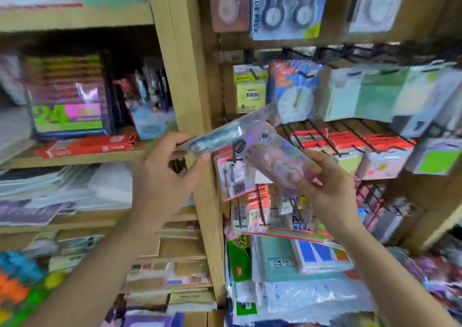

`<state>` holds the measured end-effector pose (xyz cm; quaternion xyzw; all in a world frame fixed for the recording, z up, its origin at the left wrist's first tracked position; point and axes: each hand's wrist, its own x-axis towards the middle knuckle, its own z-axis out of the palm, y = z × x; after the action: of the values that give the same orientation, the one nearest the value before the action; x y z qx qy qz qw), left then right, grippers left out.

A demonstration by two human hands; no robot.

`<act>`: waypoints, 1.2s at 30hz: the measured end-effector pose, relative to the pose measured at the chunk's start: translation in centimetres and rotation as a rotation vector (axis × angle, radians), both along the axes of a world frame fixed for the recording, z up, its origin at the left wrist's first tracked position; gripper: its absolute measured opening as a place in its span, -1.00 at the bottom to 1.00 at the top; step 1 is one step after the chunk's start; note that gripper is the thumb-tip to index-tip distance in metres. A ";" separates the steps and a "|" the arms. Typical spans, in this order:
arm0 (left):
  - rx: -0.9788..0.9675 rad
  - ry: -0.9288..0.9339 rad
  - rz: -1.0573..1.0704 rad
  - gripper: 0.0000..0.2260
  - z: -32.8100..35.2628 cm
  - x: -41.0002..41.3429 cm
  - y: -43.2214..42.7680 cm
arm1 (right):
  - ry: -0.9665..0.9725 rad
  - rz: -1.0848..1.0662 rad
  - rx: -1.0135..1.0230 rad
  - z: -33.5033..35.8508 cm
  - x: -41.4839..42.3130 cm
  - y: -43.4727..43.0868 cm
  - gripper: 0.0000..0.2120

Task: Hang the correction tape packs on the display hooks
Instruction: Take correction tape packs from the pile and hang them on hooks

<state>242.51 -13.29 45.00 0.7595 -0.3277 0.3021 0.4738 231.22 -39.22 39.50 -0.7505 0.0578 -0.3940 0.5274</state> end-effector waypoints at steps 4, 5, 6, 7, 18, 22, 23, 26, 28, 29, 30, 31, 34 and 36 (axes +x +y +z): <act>-0.028 -0.309 0.046 -0.74 4.6 1.5 -0.8 | -0.114 -0.047 -0.046 4.8 0.6 -0.8 -0.70; -0.049 -0.348 0.047 -0.74 5.7 1.8 -0.9 | -0.148 -0.054 -0.047 5.9 0.8 -1.0 -0.70; -0.073 -0.366 0.044 -0.73 6.7 2.2 -1.0 | -0.186 -0.065 -0.056 7.1 0.9 -1.0 -0.69; -0.100 -0.364 0.040 -0.73 7.6 2.5 -1.1 | -0.225 -0.080 -0.072 8.3 1.0 -1.1 -0.69; -0.317 -0.354 0.058 -0.71 15.4 5.9 -3.2 | -0.442 -0.096 -0.157 20.1 3.9 -2.0 -0.70; -0.389 -0.409 0.091 -0.70 17.9 6.9 -4.5 | -0.452 -0.096 -0.209 23.4 5.5 -2.3 -0.70; -0.395 -0.440 0.121 -0.70 18.5 7.1 -4.8 | -0.437 -0.095 -0.220 24.0 6.0 -2.3 -0.70; -0.407 -0.561 0.198 -0.70 19.4 8.3 -5.5 | -0.390 -0.055 -0.225 25.0 7.5 -2.5 -0.69; -0.431 -0.654 0.221 -0.69 19.5 9.6 -5.8 | -0.366 -0.029 -0.229 25.2 8.2 -2.6 -0.69; -0.449 -0.688 0.221 -0.69 19.6 10.1 -5.9 | -0.360 -0.016 -0.231 25.2 8.5 -2.5 -0.70; -0.465 -0.715 0.211 -0.70 19.6 10.6 -6.1 | -0.361 -0.003 -0.222 25.2 8.9 -2.4 -0.70; -0.480 -0.732 0.188 -0.71 19.5 10.9 -6.3 | -0.367 0.012 -0.198 25.0 9.3 -2.4 -0.70; -0.540 -0.682 0.070 -0.72 18.5 11.7 -7.0 | -0.379 0.047 -0.090 24.6 10.4 -2.6 -0.69; -0.565 -0.675 0.019 -0.72 17.4 12.0 -7.4 | -0.367 0.081 -0.025 24.4 11.0 -2.7 -0.71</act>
<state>254.51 -20.69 62.44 0.4617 -0.3619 0.6154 0.5264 242.17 -41.92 63.91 -0.6740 -0.0747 -0.5034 0.5354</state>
